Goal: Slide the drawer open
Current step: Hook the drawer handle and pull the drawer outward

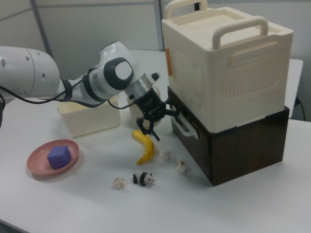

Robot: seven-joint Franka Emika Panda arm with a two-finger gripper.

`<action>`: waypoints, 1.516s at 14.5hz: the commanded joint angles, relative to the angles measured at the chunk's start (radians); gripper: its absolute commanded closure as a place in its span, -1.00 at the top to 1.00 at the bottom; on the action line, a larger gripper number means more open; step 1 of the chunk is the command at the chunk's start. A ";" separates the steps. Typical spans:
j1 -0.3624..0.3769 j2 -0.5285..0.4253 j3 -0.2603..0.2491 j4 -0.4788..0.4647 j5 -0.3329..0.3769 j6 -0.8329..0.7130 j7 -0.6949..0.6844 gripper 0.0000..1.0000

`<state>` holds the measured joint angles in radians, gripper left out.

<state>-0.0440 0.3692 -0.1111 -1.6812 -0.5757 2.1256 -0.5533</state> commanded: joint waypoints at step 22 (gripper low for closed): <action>0.003 -0.095 0.182 -0.023 0.462 -0.331 0.081 1.00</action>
<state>-0.0571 0.3082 0.0030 -1.6467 -0.2030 1.8936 -0.4844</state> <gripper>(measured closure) 0.000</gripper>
